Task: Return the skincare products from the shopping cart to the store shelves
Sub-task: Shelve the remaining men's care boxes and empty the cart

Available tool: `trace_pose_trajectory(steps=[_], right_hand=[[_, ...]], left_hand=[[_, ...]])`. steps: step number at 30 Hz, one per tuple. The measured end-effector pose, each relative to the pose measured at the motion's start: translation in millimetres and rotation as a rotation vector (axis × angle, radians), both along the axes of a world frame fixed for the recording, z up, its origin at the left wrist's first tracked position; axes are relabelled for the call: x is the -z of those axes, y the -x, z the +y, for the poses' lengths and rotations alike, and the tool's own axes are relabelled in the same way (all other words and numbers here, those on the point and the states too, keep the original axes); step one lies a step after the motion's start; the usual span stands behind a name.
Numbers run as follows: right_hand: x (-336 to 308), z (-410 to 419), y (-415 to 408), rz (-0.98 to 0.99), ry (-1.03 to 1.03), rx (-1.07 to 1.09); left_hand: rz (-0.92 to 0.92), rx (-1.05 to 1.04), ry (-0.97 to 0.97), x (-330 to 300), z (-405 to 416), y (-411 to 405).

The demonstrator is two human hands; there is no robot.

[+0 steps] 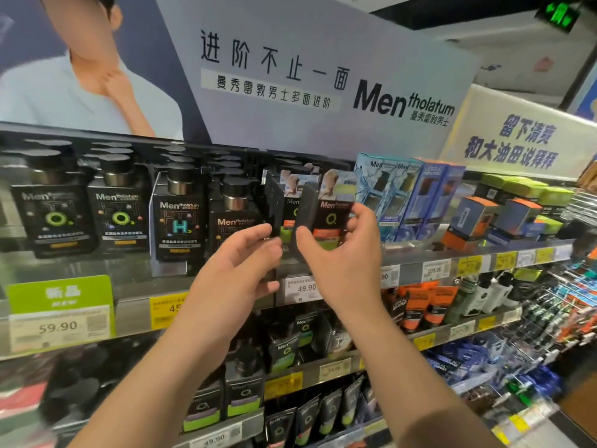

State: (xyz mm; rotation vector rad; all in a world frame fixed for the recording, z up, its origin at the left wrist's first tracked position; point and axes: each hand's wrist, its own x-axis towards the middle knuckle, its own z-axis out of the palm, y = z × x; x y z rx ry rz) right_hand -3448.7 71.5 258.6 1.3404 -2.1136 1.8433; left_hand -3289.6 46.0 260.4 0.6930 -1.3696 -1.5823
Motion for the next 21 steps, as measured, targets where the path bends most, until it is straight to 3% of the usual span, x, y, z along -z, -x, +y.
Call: trace_pose_trajectory(steps=[21], right_hand=[[12, -29, 5, 0.127, -0.145, 0.104]], left_hand=[[-0.177, 0.046, 0.014, 2, 3, -13]])
